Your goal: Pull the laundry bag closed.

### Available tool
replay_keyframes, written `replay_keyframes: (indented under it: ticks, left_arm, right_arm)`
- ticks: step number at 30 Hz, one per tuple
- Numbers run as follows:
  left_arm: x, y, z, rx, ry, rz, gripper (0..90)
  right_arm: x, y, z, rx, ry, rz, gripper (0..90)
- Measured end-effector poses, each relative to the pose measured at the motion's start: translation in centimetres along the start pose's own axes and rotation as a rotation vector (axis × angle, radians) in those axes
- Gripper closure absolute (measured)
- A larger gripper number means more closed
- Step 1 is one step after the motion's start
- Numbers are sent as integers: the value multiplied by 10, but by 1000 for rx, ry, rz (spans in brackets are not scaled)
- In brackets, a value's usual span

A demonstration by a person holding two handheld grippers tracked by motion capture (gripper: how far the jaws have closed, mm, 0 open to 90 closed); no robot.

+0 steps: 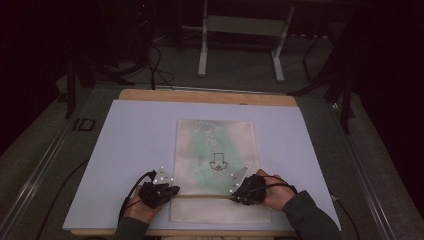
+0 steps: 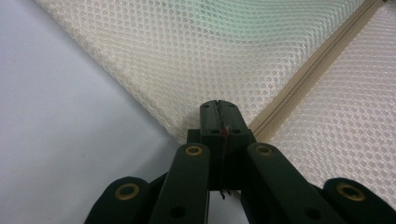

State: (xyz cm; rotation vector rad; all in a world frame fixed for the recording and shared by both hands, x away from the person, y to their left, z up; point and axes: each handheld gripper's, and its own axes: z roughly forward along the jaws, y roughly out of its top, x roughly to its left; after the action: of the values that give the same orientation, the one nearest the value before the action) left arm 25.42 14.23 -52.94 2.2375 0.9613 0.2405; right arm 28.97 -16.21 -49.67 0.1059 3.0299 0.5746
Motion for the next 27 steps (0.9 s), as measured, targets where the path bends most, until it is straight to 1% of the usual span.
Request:
replay_keyframes:
  ticks: [9,11,13,15,18,23,24,26,27]
  left_arm:
    - [0,0,0,0,0,0,894]
    - [0,0,0,0,0,0,894]
    - [0,0,0,0,1,1,894]
    - [0,0,0,0,1,1,894]
    - [0,0,0,-1,0,0,894]
    - [0,0,0,-2,-1,-1,894]
    - [0,0,0,-2,-1,-2,894]
    - [0,0,0,-2,0,-1,894]
    - [0,0,0,-2,0,-1,894]
  right_arm:
    - [-1,-4,-1,3,1,6,825]
    - [-1,-5,-3,0,3,16,825]
    - [-1,-6,-3,1,0,7,825]
    - [-1,-7,-3,6,0,11,825]
    - [-1,-8,-3,-1,3,16,825]
    - [-1,-8,-3,-2,3,12,825]
    - [-1,-8,-3,6,-1,7,825]
    - [-1,-10,-4,1,4,17,825]
    - [-1,-11,-4,1,-1,12,825]
